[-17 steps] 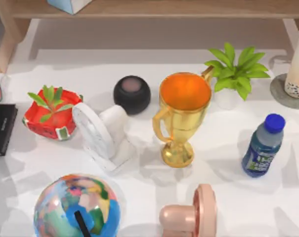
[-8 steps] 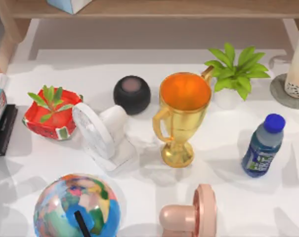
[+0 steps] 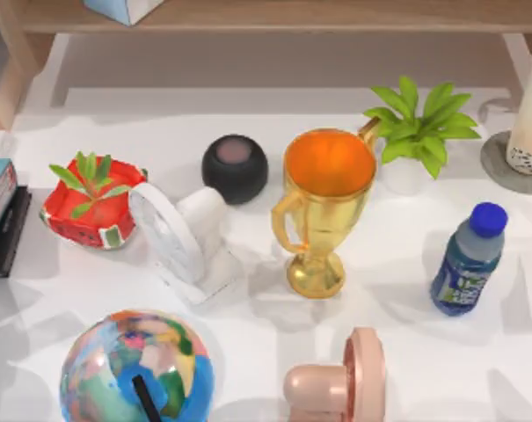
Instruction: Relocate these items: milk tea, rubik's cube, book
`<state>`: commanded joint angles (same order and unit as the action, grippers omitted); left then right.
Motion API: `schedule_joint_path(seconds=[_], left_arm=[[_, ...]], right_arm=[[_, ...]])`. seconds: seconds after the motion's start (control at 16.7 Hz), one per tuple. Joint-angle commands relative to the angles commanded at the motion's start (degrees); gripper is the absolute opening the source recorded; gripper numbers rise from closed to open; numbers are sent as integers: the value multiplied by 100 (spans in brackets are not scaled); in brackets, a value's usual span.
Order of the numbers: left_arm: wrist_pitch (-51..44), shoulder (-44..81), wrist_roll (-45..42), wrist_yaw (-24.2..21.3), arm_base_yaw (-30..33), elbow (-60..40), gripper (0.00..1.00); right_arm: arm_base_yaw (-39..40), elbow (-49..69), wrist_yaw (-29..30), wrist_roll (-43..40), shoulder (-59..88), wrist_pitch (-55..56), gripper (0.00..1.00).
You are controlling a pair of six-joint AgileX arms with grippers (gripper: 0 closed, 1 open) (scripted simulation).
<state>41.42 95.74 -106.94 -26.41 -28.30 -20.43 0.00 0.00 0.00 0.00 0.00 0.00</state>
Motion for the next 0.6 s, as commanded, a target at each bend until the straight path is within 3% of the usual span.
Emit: schedule_joint_path(seconds=[0.3, 0.6], left_arm=[[10, 107, -35, -4, 13, -76, 0], [10, 107, -35, -4, 13, -76, 38]], right_arm=[[0, 0, 0, 0, 0, 0, 100], [0, 0, 0, 0, 0, 0, 100]])
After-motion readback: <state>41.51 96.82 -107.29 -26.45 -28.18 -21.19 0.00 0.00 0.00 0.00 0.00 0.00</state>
